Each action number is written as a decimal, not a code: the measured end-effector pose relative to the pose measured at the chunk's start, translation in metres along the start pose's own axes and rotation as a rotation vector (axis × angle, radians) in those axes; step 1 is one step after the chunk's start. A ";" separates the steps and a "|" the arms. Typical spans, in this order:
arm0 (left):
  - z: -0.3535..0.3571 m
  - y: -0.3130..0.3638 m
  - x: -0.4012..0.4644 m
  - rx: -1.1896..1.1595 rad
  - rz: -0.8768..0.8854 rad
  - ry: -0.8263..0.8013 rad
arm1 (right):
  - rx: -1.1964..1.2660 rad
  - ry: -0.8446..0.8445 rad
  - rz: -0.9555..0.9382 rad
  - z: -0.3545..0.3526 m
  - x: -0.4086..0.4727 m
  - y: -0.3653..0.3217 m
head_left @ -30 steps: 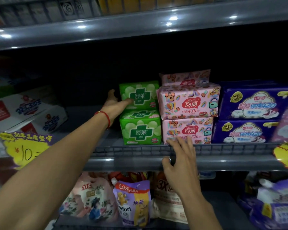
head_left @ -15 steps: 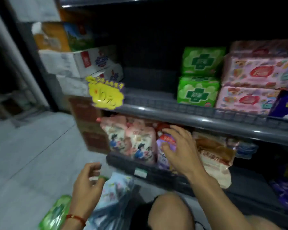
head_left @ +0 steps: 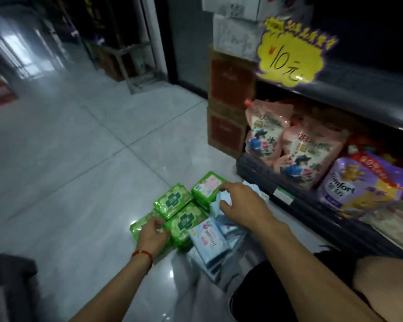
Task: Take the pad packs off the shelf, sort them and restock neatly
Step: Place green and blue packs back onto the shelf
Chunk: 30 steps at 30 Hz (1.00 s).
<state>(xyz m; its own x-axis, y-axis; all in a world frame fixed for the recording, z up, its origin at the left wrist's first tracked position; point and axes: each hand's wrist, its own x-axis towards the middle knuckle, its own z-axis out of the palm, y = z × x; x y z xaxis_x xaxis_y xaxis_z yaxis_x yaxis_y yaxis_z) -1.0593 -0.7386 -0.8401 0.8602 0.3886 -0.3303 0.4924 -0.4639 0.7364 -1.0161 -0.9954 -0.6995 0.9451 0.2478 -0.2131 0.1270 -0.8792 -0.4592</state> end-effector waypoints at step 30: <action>-0.012 -0.159 -0.006 -0.410 -0.245 0.135 | -0.107 -0.308 -0.305 0.117 0.037 -0.051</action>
<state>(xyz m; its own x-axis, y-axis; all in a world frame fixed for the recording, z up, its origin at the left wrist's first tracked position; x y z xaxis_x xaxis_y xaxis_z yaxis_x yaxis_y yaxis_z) -1.1443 -0.6576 -0.9480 0.6874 0.5595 -0.4630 0.5617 -0.0055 0.8273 -1.0230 -0.8939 -0.7844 0.7278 0.5980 -0.3357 0.4321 -0.7800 -0.4526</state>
